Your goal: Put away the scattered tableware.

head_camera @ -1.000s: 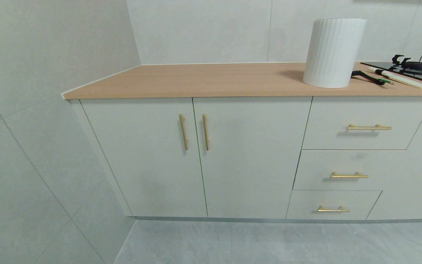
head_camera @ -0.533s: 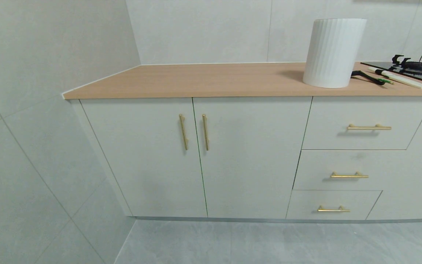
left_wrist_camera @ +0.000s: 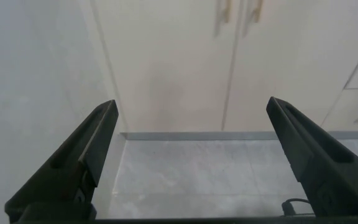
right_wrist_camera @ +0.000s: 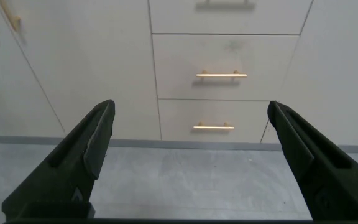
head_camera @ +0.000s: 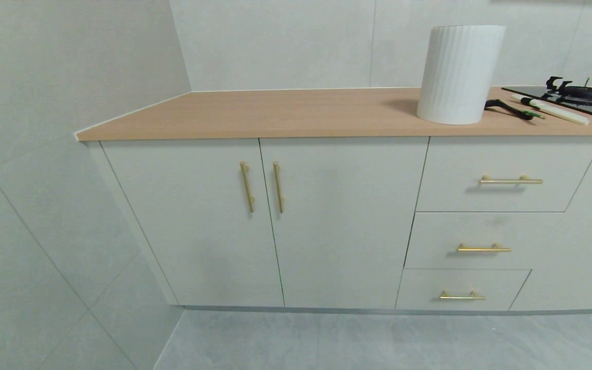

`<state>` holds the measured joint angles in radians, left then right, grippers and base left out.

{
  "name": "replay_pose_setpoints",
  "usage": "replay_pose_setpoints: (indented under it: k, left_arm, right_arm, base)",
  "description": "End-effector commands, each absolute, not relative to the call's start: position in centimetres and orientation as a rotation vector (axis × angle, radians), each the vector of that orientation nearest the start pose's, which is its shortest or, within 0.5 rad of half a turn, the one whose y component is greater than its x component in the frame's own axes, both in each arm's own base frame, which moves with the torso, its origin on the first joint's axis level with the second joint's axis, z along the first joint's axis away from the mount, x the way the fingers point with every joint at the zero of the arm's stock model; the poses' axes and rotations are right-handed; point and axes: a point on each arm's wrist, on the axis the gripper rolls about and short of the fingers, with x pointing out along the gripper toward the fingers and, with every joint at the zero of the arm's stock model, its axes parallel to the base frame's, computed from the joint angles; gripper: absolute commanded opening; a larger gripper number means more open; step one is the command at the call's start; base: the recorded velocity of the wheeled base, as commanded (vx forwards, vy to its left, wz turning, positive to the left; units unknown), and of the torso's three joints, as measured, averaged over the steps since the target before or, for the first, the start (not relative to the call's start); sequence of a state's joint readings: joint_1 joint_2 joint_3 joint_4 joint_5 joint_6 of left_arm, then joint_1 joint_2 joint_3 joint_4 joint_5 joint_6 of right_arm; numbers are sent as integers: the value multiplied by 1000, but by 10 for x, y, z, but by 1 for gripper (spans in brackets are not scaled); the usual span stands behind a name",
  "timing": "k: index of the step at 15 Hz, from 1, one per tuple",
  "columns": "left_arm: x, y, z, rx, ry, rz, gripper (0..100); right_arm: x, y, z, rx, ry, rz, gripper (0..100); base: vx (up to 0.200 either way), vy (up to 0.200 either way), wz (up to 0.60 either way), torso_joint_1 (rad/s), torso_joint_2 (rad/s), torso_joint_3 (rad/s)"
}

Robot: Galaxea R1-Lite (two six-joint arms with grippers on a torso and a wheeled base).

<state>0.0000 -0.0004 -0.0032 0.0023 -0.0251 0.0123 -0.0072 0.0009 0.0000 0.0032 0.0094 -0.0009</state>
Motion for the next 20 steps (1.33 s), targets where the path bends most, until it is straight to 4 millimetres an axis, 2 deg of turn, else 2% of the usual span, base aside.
replay_pose_setpoints:
  k: [1,11,20]
  left_arm:
    - [-23,-1,76,12,0,-25,100]
    - [-23,-1,76,11,0,-25,100]
    - [-23,-1,76,8,0,-25,100]
  right_arm:
    - [-23,0,75,-1,6,2,100]
    - [-23,0,75,0,6,2,100]
    - [-23,0,75,2,6,2,100]
  base:
    - [0,-200,0,-7,-7,-2]
    - [0,-200,0,4,3,3]
    - [0,0,0,0,0,0]
